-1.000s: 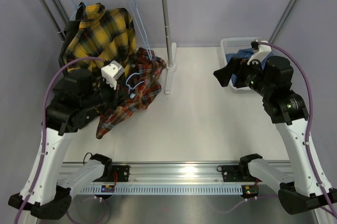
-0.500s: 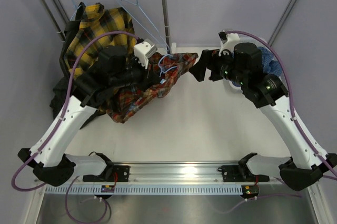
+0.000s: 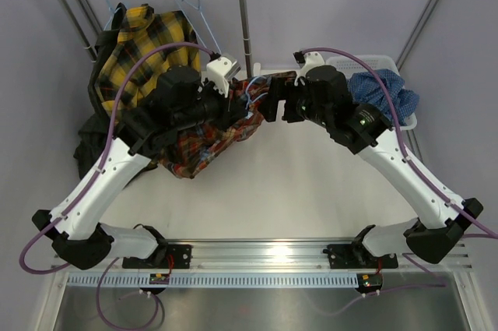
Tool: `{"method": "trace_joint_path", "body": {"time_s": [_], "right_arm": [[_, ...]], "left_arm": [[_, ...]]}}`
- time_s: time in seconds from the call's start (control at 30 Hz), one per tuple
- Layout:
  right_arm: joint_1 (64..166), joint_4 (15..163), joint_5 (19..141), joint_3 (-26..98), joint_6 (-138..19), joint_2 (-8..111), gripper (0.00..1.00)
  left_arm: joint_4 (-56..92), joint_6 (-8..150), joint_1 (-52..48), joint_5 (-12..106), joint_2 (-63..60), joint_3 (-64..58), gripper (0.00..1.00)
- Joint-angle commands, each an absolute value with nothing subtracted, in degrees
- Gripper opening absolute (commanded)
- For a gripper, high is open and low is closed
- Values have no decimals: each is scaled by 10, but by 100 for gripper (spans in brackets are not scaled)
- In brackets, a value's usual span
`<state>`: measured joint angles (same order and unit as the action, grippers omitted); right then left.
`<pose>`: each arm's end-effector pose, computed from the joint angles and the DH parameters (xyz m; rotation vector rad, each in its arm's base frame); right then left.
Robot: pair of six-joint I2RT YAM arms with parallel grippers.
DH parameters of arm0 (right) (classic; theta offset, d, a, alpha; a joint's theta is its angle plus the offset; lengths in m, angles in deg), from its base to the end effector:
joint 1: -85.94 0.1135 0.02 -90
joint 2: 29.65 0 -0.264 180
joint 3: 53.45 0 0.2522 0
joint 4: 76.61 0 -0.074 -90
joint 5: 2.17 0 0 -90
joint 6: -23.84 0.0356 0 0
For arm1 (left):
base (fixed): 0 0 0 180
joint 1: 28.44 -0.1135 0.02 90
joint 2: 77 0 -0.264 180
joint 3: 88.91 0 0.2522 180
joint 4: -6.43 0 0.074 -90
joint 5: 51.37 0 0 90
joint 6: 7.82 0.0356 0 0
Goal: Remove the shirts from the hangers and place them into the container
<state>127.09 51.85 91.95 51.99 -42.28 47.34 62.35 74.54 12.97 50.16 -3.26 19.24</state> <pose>0.2148 0.1843 0.4479 -0.2575 2.0178 0.6606 0.1869 -0.1743 0.4695 0.7164 1.8842 -0.7530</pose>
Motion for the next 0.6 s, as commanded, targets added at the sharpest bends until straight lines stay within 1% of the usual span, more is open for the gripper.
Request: {"method": "trace_joint_path", "body": {"time_s": [0.0,0.13,0.23,0.27,0.33,0.37,0.47,0.5,0.57], "right_arm": [[1279,541,950,543,-403,479,91],[1279,550,982,554,-408,493,86],[1278,557,999,562,-411,504,78],[1278,561,1004,564,-411,506,70],[1279,568,1027,567,-419,506,59],[1279,570,1038,570,-423,506,45],[1279,557,1081,594,-446,506,20],[1278,554,1105,607,-453,506,7],[1277,543,1130,619,-474,503,0]], "left_arm": [[554,731,140,515,-34,232,0],[554,733,149,525,-34,233,0],[554,736,155,529,-38,235,0],[555,737,155,530,-40,235,0],[555,739,156,532,-47,238,0],[555,742,156,530,-54,240,0],[556,750,156,507,-70,247,0],[556,752,156,500,-82,249,0],[556,755,156,480,-93,255,0]]}}
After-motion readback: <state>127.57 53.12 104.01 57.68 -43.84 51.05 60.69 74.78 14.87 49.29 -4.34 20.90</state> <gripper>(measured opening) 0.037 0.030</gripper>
